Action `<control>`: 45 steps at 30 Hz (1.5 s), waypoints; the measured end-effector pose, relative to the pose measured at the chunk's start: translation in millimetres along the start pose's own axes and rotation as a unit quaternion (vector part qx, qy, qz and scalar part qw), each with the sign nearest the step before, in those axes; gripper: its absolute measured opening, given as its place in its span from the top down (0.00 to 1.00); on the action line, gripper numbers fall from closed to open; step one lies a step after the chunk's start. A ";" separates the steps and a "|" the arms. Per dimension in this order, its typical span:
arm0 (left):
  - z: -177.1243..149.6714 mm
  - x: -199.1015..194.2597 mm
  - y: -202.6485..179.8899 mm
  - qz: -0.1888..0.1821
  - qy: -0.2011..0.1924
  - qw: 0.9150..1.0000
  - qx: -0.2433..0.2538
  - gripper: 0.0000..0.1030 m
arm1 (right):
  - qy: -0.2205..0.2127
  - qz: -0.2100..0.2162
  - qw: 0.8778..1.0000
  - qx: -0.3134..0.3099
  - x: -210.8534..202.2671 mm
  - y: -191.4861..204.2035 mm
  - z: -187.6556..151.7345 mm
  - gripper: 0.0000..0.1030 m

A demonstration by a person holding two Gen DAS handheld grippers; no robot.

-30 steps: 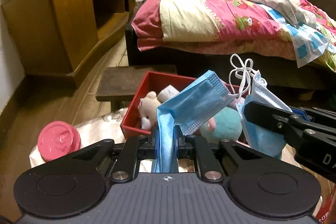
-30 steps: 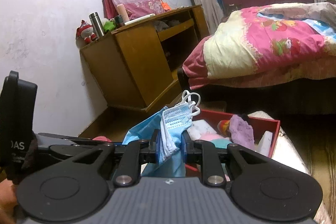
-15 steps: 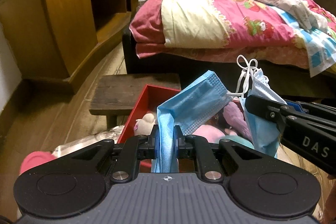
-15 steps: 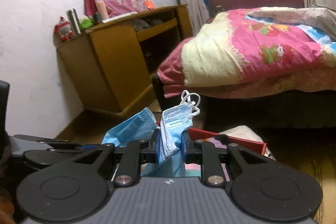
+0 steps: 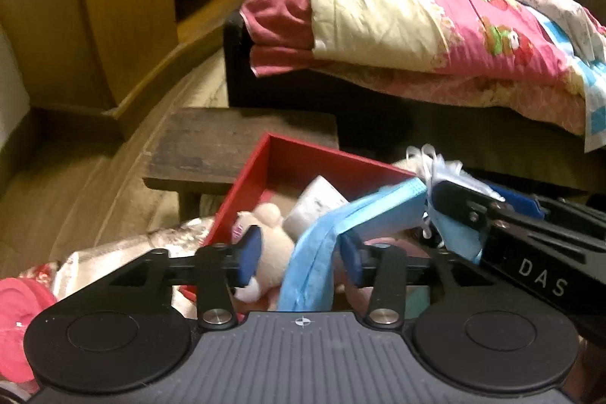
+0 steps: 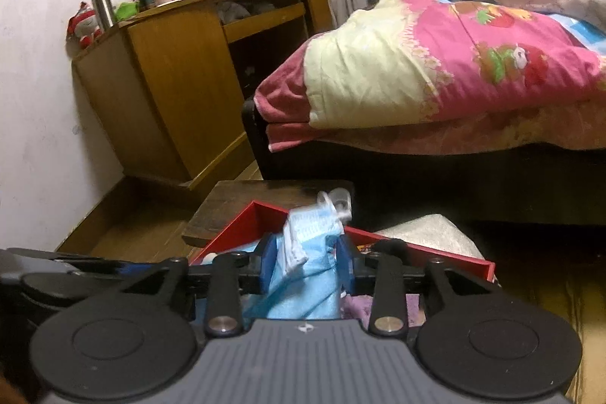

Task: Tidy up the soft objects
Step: 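Lower the masks into the box and open both tools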

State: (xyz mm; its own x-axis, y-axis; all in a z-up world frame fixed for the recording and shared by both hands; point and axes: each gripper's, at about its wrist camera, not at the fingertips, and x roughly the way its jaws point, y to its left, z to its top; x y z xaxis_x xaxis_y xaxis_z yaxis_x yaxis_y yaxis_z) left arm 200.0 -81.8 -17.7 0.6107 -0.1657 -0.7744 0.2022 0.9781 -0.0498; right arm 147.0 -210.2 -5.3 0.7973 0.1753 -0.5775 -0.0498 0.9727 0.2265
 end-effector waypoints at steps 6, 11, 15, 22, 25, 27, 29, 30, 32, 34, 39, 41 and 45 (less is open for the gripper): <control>0.3 -22.6 4.3 0.011 -0.017 1.000 -0.007 0.40 | -0.020 -0.015 0.999 0.025 -19.3 -7.9 7.2 0.93; -2.2 -42.7 4.6 0.012 -0.029 0.999 -0.009 0.37 | -0.040 -0.011 0.999 0.034 -44.7 -4.3 12.2 0.91; -5.6 -57.0 5.6 0.009 -0.038 0.999 -0.010 0.37 | -0.045 -0.006 0.998 0.038 -59.5 2.8 9.7 0.90; -14.5 -73.6 3.6 0.005 -0.044 0.999 -0.002 0.37 | -0.047 0.007 0.998 0.032 -79.8 17.8 -0.8 0.89; -18.4 -80.4 3.1 0.008 -0.049 0.999 0.000 0.37 | -0.052 0.007 0.998 0.030 -89.4 22.2 -5.3 0.89; -21.3 -84.5 3.9 0.008 -0.051 0.999 0.001 0.36 | -0.054 0.008 0.998 0.032 -94.7 23.0 -8.1 0.89; -24.7 -88.8 5.5 0.007 -0.053 0.999 -0.004 0.36 | -0.054 0.010 0.998 0.037 -99.4 22.7 -10.9 0.89; -26.8 -91.3 5.8 0.007 -0.054 0.999 -0.005 0.36 | -0.054 0.009 0.998 0.039 -101.5 22.0 -12.8 0.89; -30.3 -96.4 5.2 0.008 -0.057 0.998 -0.004 0.36 | -0.052 0.007 0.998 0.045 -104.9 21.0 -17.7 0.89; -35.1 -102.5 4.0 0.013 -0.063 0.998 0.000 0.35 | -0.047 0.008 0.998 0.044 -107.2 21.9 -22.7 0.89; -44.6 -117.4 1.4 0.023 -0.079 0.997 0.011 0.32 | -0.044 0.011 0.998 0.045 -116.3 24.7 -33.8 0.89; -48.2 -123.4 1.1 0.027 -0.087 0.996 0.013 0.31 | -0.044 0.012 0.998 0.045 -121.3 25.1 -38.1 0.89; -57.2 -137.0 1.4 0.032 -0.100 0.994 0.019 0.28 | -0.045 0.016 0.997 0.056 -132.2 24.3 -47.3 0.89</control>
State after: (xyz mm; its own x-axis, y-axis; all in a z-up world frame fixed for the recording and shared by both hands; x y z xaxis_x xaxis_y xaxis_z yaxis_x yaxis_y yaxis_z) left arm 72.8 -50.6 52.2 0.7618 -0.1291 -0.6348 0.1847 0.9825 0.0219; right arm 12.0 -202.6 39.5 0.8474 0.1862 -0.4972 -0.0117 0.9428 0.3332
